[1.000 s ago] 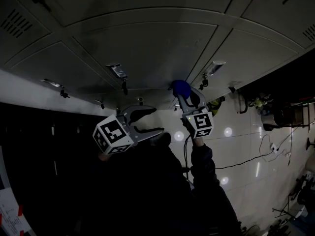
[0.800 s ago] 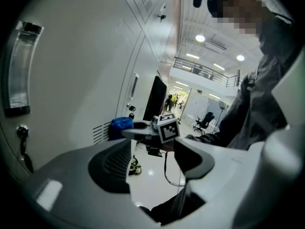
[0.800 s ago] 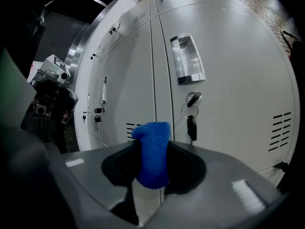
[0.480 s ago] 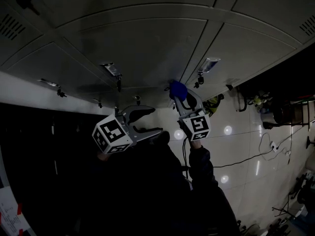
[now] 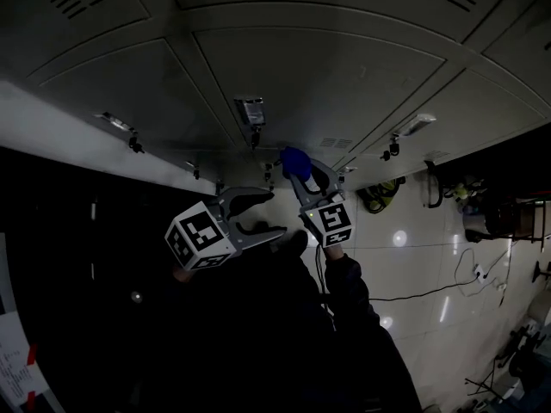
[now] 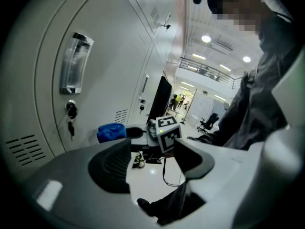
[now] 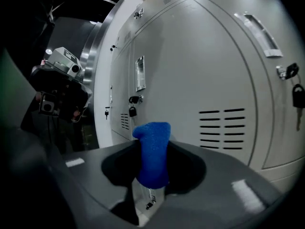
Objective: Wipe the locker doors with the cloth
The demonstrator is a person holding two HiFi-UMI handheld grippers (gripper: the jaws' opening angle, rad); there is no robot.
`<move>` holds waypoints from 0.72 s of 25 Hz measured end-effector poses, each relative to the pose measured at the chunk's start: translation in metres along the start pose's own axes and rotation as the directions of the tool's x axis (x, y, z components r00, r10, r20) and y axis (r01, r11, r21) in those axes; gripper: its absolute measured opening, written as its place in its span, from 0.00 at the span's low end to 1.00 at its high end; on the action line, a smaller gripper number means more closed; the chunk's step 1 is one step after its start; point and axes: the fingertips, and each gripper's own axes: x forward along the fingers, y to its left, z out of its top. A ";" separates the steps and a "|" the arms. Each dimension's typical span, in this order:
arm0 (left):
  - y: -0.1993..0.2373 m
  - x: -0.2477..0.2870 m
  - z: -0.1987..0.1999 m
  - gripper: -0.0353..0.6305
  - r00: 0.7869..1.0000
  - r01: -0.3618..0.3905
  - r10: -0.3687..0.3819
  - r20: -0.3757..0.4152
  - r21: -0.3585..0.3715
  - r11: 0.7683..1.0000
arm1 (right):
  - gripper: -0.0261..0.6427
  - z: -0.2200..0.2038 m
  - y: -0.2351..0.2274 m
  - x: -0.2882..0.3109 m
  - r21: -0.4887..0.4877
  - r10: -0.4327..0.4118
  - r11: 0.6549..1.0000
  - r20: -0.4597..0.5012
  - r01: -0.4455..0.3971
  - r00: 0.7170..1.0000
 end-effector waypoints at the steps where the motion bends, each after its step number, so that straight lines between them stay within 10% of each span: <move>1: 0.002 -0.007 -0.004 0.45 1.000 -0.006 0.006 0.002 -0.005 1.000 | 0.23 -0.001 0.009 0.008 -0.008 0.014 1.000 -0.004 -0.014 1.000; 18: 0.028 -0.076 -0.036 0.45 0.996 -0.075 0.077 0.041 -0.050 0.996 | 0.23 -0.021 0.065 0.090 -0.014 0.074 0.997 -0.039 -0.075 0.996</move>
